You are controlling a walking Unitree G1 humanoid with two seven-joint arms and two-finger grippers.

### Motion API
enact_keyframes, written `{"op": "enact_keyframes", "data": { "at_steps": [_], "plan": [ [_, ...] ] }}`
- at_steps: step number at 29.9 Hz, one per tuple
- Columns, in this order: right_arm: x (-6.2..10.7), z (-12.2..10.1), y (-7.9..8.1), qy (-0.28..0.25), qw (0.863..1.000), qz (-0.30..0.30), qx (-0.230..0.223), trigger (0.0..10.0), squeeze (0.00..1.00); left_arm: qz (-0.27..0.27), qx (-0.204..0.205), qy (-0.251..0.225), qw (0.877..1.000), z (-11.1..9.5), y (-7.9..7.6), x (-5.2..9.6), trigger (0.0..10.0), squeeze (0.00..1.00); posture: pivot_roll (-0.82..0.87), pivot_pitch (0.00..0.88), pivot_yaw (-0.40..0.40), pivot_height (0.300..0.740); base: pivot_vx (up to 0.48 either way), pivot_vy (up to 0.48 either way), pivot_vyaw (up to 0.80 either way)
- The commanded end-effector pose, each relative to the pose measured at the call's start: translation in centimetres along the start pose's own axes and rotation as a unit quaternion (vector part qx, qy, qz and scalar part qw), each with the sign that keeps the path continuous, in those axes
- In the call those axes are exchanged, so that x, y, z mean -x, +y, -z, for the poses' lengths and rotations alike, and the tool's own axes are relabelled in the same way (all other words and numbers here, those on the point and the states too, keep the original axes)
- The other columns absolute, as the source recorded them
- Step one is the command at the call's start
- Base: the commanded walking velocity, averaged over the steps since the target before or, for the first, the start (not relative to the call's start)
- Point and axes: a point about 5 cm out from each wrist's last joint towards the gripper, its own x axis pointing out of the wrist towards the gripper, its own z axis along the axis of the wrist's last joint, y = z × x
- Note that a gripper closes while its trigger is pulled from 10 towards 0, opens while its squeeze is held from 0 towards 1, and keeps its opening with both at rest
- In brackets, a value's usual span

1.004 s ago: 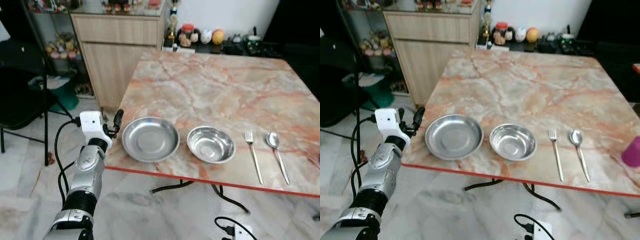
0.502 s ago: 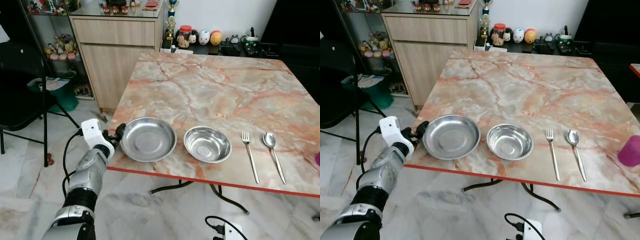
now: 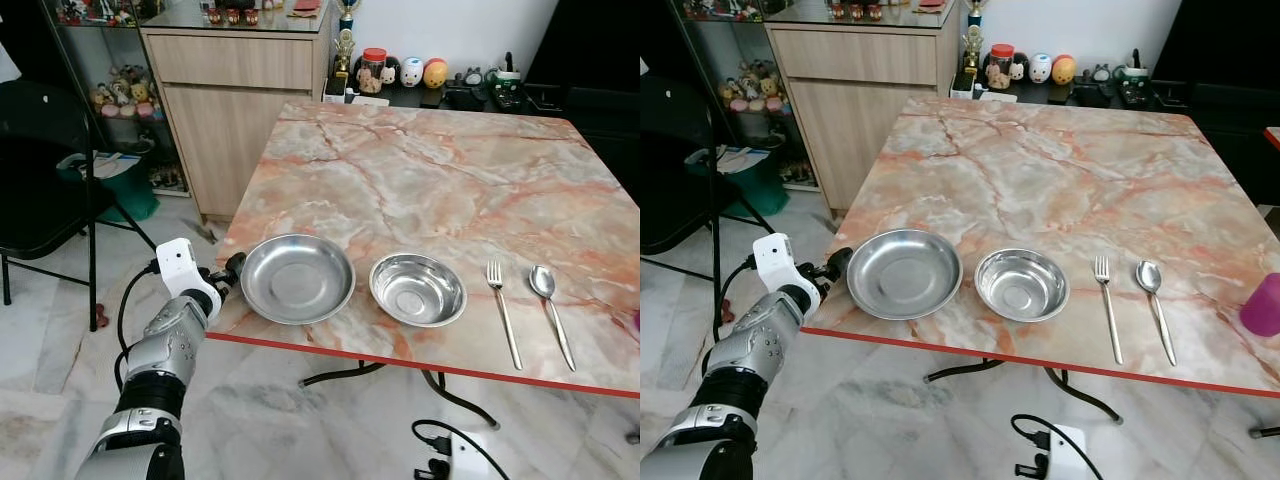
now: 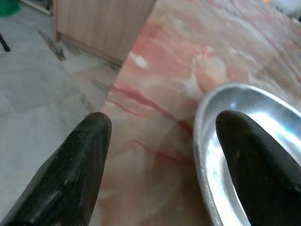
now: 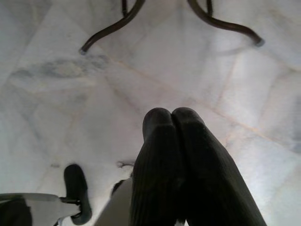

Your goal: Setting the table

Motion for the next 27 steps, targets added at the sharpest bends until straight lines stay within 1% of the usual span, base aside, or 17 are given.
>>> {"op": "enact_keyframes", "data": {
  "at_steps": [1, 3, 8, 9, 10, 11, 13, 14, 16, 20, 24, 27],
  "plan": [
    [0.1, 0.2, -0.5, 0.002, 1.0, 0.003, -0.009, 10.0, 0.0, 0.011, -0.024, 0.004, 1.0, -0.2, -0.6, 0.0, 10.0, 0.0, 0.05, 0.0, -0.019, 0.736, 0.0, 0.0, 0.0],
    [0.2, 0.2, -0.6, 0.002, 1.0, 0.003, -0.01, 10.0, 0.0, 0.012, -0.025, 0.006, 1.0, -0.1, -0.7, 0.0, 10.0, 0.0, 0.05, 0.0, -0.019, 0.736, 0.0, 0.0, 0.0],
    [0.2, 0.4, -0.8, 0.003, 1.0, 0.004, -0.009, 10.0, 0.0, 0.03, -0.055, 0.017, 0.998, 0.3, -1.3, 0.1, 10.0, 0.0, 0.05, 0.0, -0.02, 0.736, 0.0, 0.0, 0.0],
    [0.2, 0.5, -0.6, 0.004, 1.0, 0.005, -0.009, 10.0, 0.0, 0.033, -0.058, 0.018, 0.998, 0.4, -1.3, 0.1, 10.0, 0.0, 0.05, 0.0, -0.02, 0.736, 0.0, 0.0, 0.0],
    [0.2, 0.7, -0.1, 0.006, 1.0, 0.004, -0.009, 10.0, 0.0, 0.034, -0.065, 0.021, 0.997, 0.5, -1.4, 0.1, 10.0, 0.0, 0.05, 0.0, -0.021, 0.736, 0.0, 0.0, 0.0],
    [0.2, 0.7, -0.1, 0.006, 1.0, 0.004, -0.009, 10.0, 0.0, 0.034, -0.065, 0.021, 0.997, 0.5, -1.4, 0.1, 10.0, 0.0, 0.05, 0.0, -0.021, 0.736, 0.0, 0.0, 0.0],
    [0.1, 1.0, 1.0, 0.011, 1.0, 0.0, -0.008, 10.0, 0.0, 0.03, -0.085, 0.026, 0.996, 0.7, -1.3, 0.1, 10.0, 0.0, 0.05, 0.0, -0.02, 0.736, 0.0, 0.0, 0.0],
    [0.1, 1.0, 1.0, 0.011, 1.0, 0.0, -0.008, 10.0, 0.0, 0.03, -0.085, 0.026, 0.996, 0.7, -1.3, 0.1, 10.0, 0.0, 0.05, 0.0, -0.02, 0.736, 0.0, 0.0, 0.0],
    [0.1, 1.2, 1.8, 0.014, 1.0, 0.0, -0.006, 10.0, 0.0, 0.028, -0.092, 0.033, 0.995, 1.0, -1.3, 0.2, 10.0, 0.0, 0.05, 0.0, -0.019, 0.736, 0.0, 0.0, 0.0],
    [0.1, 1.2, 2.1, 0.015, 1.0, 0.005, -0.004, 10.0, 0.0, 0.028, -0.094, 0.036, 0.995, 1.2, -1.4, 0.2, 10.0, 0.0, 0.05, 0.0, -0.018, 0.736, 0.0, 0.0, 0.0],
    [-0.1, 0.6, 2.4, 0.007, 1.0, 0.007, -0.005, 10.0, 0.0, 0.031, -0.097, 0.039, 0.994, 1.4, -1.6, 0.2, 10.0, 0.0, 0.05, 0.0, -0.018, 0.736, 0.0, 0.0, 0.0],
    [-0.3, -0.2, 2.6, -0.005, 1.0, 0.006, -0.004, 10.0, 0.0, 0.033, -0.102, 0.042, 0.993, 1.5, -1.7, 0.2, 10.0, 0.0, 0.05, 0.0, -0.017, 0.736, 0.0, 0.0, 0.0]
  ]
}}
